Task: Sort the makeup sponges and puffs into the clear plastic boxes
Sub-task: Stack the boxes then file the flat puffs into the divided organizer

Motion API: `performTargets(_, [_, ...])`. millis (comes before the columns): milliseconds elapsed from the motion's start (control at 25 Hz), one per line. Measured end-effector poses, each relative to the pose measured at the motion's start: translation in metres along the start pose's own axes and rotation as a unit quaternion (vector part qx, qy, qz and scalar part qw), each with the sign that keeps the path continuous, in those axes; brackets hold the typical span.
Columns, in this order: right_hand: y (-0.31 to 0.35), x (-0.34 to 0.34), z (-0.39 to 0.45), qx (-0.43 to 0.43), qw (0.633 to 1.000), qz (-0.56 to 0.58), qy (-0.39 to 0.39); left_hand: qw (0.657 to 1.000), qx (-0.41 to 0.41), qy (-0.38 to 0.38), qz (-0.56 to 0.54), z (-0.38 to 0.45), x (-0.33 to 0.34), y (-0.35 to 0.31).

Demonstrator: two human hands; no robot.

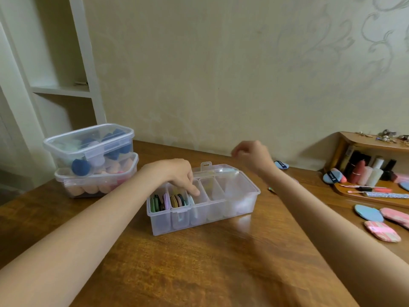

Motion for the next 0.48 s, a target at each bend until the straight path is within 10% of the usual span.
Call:
performTargets(160, [-0.058,0.018,0.022,0.151,0.975,0.046,0.157,0.999,0.003,0.022,0.024,0.011,0.001,0.002])
performTargets(480, [-0.077,0.052,0.049,0.138,0.957,-0.004,0.254,0.998,0.039,0.0,-0.054,0.013,0.004,0.025])
Point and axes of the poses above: each hand's wrist, its own z-axis towards the middle knuckle, its own x-axis out of the palm, y = z × x, the point moved 3 cm from there along z, towards the middle knuckle, and after that the axes turned 12 degrees about y, right-handed, at the moved point
